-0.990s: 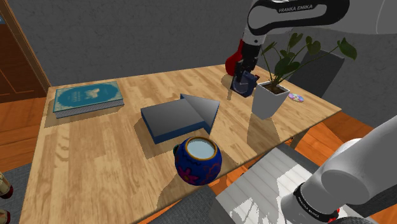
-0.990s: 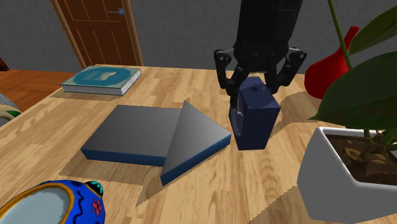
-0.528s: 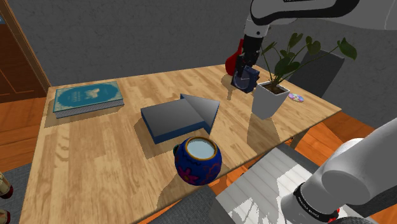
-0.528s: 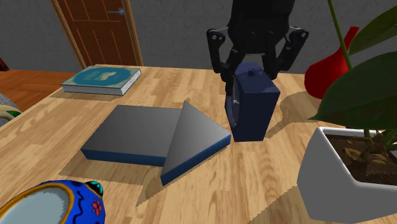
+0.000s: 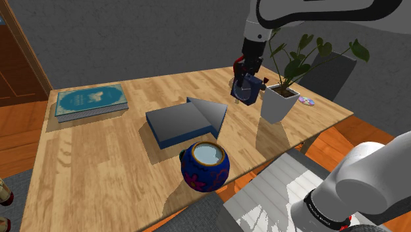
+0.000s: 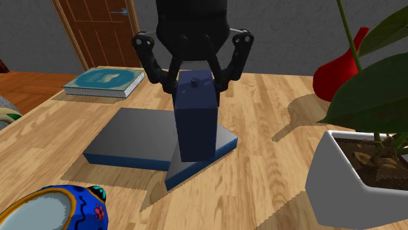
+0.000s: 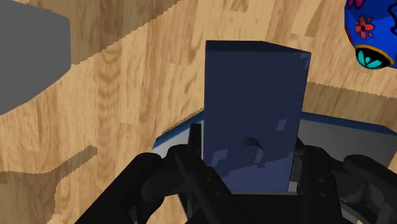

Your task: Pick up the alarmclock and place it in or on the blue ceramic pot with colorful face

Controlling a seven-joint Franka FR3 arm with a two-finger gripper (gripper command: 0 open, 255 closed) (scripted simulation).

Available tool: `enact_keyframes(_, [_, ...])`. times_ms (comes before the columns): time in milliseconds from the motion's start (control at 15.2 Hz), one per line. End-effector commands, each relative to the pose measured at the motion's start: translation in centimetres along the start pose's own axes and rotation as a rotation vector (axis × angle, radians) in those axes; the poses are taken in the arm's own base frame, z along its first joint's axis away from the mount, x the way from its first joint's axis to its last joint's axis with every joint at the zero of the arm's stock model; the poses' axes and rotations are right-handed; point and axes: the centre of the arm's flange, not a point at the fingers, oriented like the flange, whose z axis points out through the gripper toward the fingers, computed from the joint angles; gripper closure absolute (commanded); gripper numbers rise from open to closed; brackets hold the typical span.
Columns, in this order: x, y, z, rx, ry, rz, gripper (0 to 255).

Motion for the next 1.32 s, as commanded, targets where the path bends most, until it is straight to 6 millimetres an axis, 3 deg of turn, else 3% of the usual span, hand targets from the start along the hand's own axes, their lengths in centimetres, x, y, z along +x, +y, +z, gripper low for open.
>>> enact_keyframes(0, [-1.1, -2.7, -0.2, 0.000, 0.000, 0.001, 255])
enact_keyframes(1254, [-9.0, -26.4, -1.5, 0.000, 0.000, 0.001, 255])
